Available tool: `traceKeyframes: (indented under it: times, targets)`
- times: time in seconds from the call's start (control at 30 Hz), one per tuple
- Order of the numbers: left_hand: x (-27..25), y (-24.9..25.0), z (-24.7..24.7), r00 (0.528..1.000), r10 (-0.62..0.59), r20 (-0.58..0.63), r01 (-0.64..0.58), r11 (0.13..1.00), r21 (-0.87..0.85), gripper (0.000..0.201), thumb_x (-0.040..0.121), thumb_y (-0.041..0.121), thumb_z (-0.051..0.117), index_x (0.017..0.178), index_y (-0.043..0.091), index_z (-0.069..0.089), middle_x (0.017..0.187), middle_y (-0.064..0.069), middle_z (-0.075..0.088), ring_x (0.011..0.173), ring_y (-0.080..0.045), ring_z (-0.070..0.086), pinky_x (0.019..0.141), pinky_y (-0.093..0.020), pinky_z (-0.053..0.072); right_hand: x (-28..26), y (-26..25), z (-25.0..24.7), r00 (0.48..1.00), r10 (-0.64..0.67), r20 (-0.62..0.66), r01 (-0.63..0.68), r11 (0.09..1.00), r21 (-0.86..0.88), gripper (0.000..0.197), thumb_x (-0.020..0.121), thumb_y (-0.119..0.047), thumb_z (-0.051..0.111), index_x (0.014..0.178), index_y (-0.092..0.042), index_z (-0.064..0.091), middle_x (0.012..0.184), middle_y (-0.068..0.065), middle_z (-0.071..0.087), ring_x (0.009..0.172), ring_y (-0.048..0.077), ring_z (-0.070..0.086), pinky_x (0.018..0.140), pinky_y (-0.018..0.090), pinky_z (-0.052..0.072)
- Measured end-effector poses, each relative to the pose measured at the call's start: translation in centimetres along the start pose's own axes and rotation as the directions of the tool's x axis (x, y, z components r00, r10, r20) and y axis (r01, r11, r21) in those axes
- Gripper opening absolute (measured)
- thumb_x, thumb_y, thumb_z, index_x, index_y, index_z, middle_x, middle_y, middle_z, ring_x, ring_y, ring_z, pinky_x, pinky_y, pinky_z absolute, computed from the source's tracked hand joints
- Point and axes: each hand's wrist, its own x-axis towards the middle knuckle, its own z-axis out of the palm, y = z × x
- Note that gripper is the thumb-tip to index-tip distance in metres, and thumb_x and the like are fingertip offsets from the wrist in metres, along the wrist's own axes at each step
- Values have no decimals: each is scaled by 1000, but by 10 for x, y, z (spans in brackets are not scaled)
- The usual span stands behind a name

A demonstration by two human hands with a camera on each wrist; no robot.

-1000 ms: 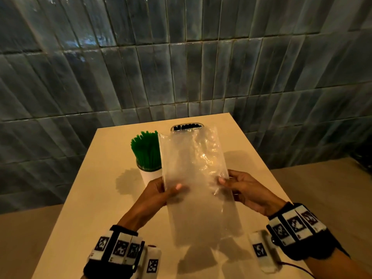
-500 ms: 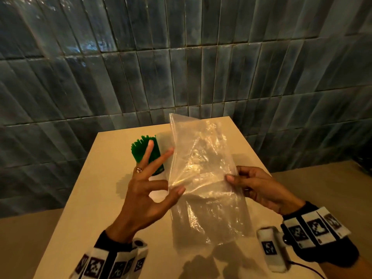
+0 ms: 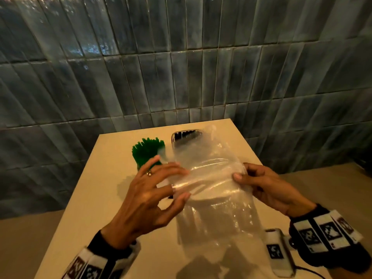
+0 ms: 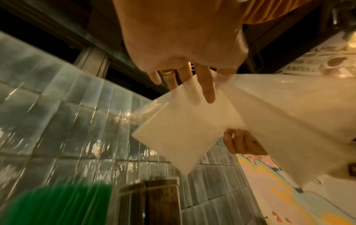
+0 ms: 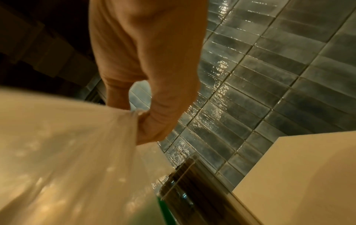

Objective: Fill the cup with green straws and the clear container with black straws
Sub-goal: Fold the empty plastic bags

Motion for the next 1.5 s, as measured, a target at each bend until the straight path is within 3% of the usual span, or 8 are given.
traceKeyframes:
  times: [0.2, 0.37, 0.53, 0.67, 0.97, 1.17, 1.37, 1.5]
  targets:
    - [-4, 9, 12, 945, -326, -7, 299, 875, -382, 27, 88, 34, 58, 111, 23, 63, 106, 12, 63, 99, 1, 59, 79, -14, 48, 3, -1, 5, 936, -334, -110, 321, 939, -126, 54, 46, -65, 79, 95, -43, 71, 141, -16, 44, 126, 13, 49, 101, 37, 46]
    - [0, 20, 20, 809, -579, 100, 465, 525, -713, 29, 83, 42, 59, 111, 33, 64, 105, 12, 66, 100, -8, 63, 78, -15, 50, 10, -1, 15, 920, -377, -110, 375, 926, -35, 75, 50, -66, 78, 112, -25, 67, 110, -3, 68, 92, 18, 68, 73, 32, 58]
    - [-1, 19, 22, 752, -639, 158, 515, 421, -747, 54, 75, 64, 58, 115, 27, 55, 106, 18, 66, 100, -3, 63, 78, -15, 50, 9, -2, 18, 899, -436, -37, 428, 893, -139, 42, 54, -62, 77, 87, -37, 70, 88, -3, 70, 78, 14, 69, 66, 24, 56]
    - [-3, 14, 22, 681, -678, 275, 613, 324, -720, 39, 80, 44, 57, 117, 35, 49, 103, 21, 65, 97, -5, 64, 75, -27, 56, 11, -7, 19, 927, -374, -21, 363, 909, -205, 26, 73, -30, 62, 99, -29, 61, 89, -12, 70, 83, 12, 68, 66, 23, 56]
    - [-3, 13, 21, 602, -641, 476, 723, 184, -666, 44, 83, 33, 50, 126, 38, 41, 101, 9, 69, 89, -15, 69, 51, -31, 55, 23, 14, 14, 923, -379, -64, 316, 842, -437, 24, 95, -27, 46, 118, -29, 50, 99, -12, 63, 87, 5, 65, 66, 13, 53]
    - [-8, 16, 40, 508, -800, 320, 664, 127, -737, 34, 81, 40, 46, 107, 29, 63, 96, 9, 72, 86, -7, 68, 61, -23, 55, 25, 31, 12, 932, -350, -91, 267, 835, -482, 10, 96, -26, 45, 97, -30, 53, 85, -9, 61, 72, -6, 60, 65, 17, 51]
    - [-6, 28, 69, 458, -883, -107, 652, 415, -634, 19, 95, 20, 46, 98, 12, 63, 79, 7, 62, 68, 7, 60, 57, -7, 45, 22, 44, 30, 885, -370, -284, 253, 892, -375, 13, 98, -28, 41, 95, -27, 53, 90, -10, 58, 79, 1, 56, 62, 10, 45]
    - [-8, 25, 75, 463, -881, -98, 705, 433, -562, 25, 90, 41, 38, 93, 22, 54, 75, 7, 58, 67, 1, 57, 57, -10, 44, 27, 43, 35, 790, -523, -321, 326, 801, -502, 9, 98, -27, 42, 93, -27, 50, 80, -10, 58, 69, 0, 55, 66, 20, 46]
